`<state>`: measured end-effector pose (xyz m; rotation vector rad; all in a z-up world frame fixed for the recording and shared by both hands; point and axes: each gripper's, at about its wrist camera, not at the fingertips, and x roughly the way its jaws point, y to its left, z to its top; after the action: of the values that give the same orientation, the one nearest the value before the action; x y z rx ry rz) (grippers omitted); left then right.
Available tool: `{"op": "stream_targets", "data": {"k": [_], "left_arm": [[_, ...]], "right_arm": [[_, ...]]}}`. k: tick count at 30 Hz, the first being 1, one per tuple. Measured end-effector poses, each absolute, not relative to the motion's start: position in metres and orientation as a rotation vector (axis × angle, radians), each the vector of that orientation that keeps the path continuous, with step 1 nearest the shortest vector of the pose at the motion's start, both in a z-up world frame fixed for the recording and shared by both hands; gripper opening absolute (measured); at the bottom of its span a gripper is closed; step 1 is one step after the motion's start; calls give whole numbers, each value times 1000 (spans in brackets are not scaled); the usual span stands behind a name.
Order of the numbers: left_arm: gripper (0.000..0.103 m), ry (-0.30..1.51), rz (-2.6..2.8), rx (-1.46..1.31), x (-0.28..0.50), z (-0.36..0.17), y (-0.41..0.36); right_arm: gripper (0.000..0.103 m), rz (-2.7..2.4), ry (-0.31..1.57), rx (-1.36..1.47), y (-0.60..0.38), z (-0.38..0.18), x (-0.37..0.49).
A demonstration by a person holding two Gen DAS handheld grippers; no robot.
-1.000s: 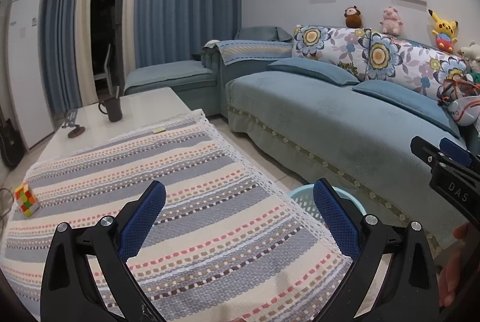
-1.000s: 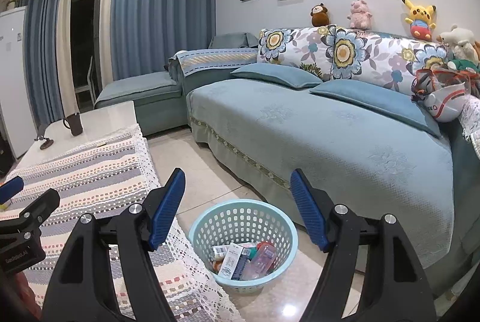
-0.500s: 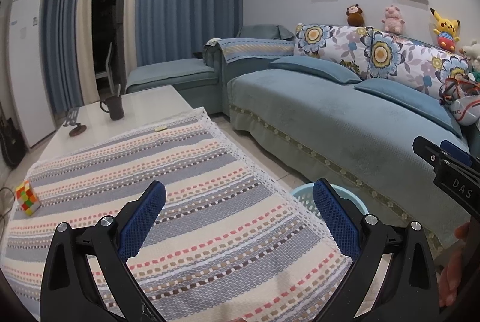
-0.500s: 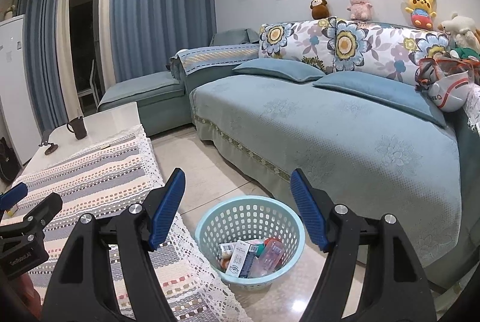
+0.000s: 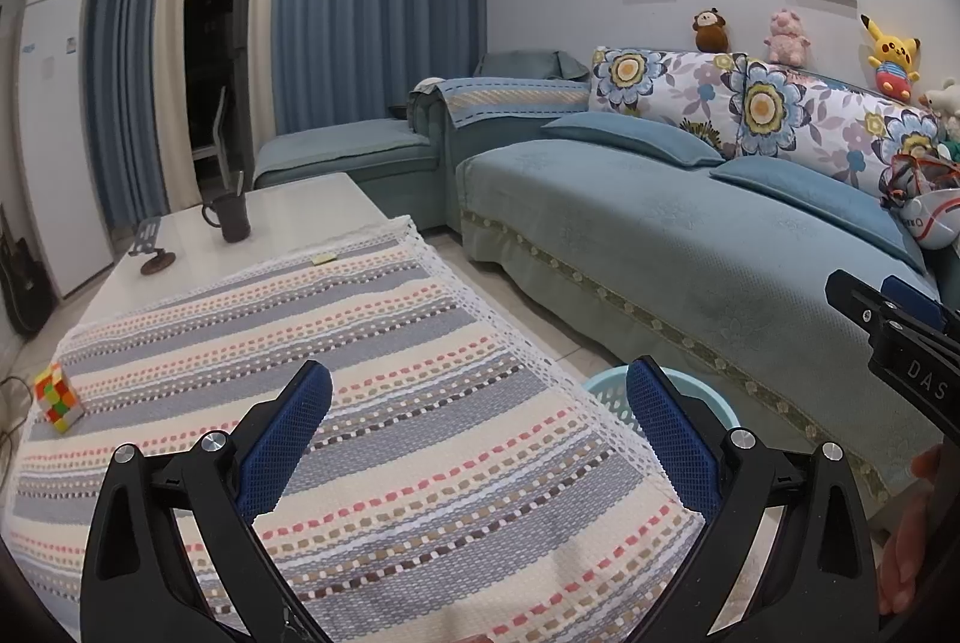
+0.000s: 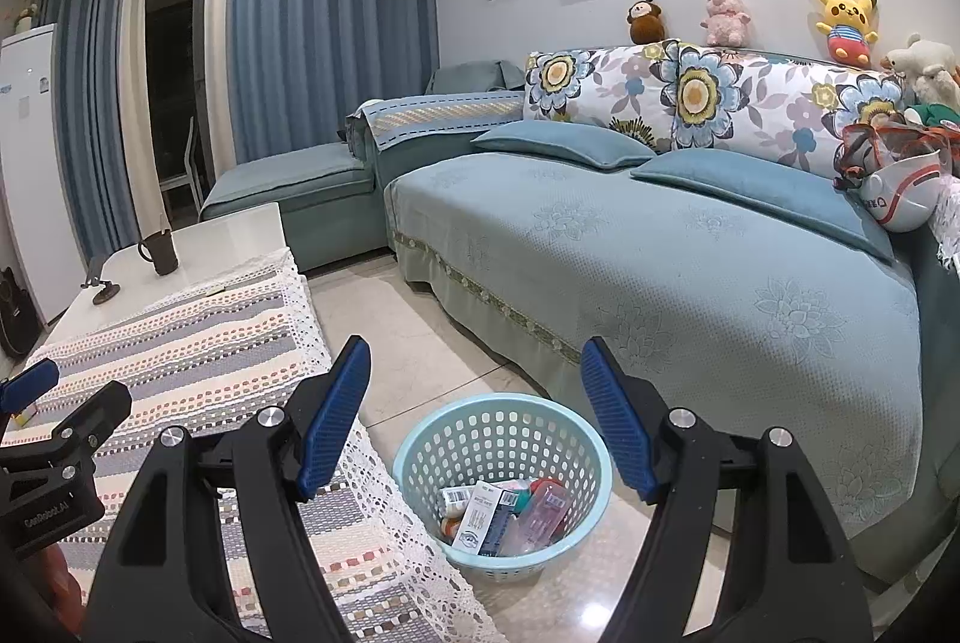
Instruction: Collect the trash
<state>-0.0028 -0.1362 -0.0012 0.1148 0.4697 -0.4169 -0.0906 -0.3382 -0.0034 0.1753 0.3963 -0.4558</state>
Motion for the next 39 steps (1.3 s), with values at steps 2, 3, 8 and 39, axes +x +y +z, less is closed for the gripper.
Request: {"op": "stream_targets", "data": {"k": [2, 3, 8, 39], "left_arm": [[95, 470, -417, 115, -4, -1, -136], [95, 470, -416, 115, -4, -1, -136], [95, 471, -414, 114, -4, -1, -136], [95, 476, -407, 115, -3, -5, -133]], "right_arm": [[69, -456, 397, 174, -338, -4, -91], [69, -455, 398, 175, -338, -3, -90], [69, -456, 400, 175, -339, -3, -90], [69, -449, 418, 176, -341, -7, -86]]}}
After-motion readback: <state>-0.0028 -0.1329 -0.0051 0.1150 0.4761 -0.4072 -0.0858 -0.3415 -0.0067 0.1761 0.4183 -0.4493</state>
